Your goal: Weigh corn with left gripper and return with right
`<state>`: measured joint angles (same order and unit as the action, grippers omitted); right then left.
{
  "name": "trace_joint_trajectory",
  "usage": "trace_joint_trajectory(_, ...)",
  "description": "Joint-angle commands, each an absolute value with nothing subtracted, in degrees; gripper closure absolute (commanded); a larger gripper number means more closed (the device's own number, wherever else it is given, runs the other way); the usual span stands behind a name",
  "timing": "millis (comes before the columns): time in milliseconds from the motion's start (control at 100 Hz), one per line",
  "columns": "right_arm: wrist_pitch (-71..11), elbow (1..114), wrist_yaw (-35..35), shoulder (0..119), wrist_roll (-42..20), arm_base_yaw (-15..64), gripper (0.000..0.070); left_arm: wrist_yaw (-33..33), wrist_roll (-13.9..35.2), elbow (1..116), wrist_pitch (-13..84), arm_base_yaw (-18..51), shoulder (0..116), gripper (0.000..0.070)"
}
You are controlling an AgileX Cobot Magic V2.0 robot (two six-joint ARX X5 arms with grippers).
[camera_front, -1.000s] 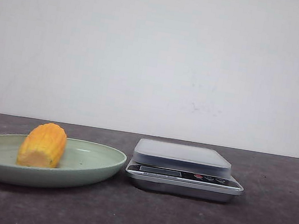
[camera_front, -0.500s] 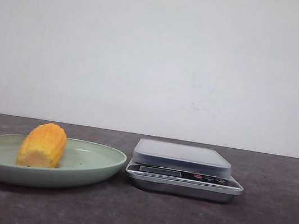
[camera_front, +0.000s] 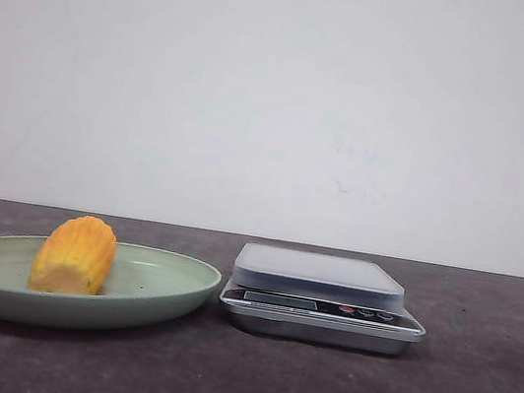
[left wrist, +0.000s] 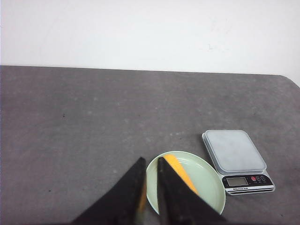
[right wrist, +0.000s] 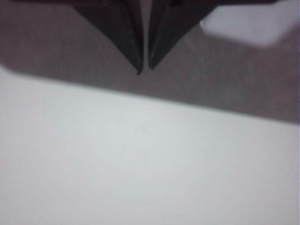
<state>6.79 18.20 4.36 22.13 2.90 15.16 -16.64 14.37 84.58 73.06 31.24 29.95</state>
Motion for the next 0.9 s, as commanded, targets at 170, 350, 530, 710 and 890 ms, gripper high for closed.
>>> trace_joint_trajectory(170, 8.56, 2.55, 2.76, 5.69, -3.66, 8.73, 0.0687, -16.91, 14.17, 85.45, 72.34, 31.51, 30.28, 0.0700)
trace_joint_trajectory(350, -3.81, 0.80, 3.53, 0.21, -4.32, 6.44, 0.0688, -16.95, 14.17, 85.52, 72.20, 31.51, 30.28, 0.0700)
trace_joint_trajectory(530, -10.20, 0.78, 4.54, 0.21, -2.96, 6.33, 0.0688, -16.91, 14.17, 85.54, 72.03, 31.51, 30.28, 0.0700)
trace_joint_trajectory(710, -10.11, 0.78, 4.27, 0.21, -2.28, 6.52, 0.0688, -16.93, 14.17, 85.54, 72.05, 31.51, 30.28, 0.0700)
trace_joint_trajectory(890, -8.86, 0.78, 4.34, 0.21, -2.31, 6.50, 0.0687, -16.91, 14.17, 85.54, 72.05, 31.51, 30.28, 0.0700)
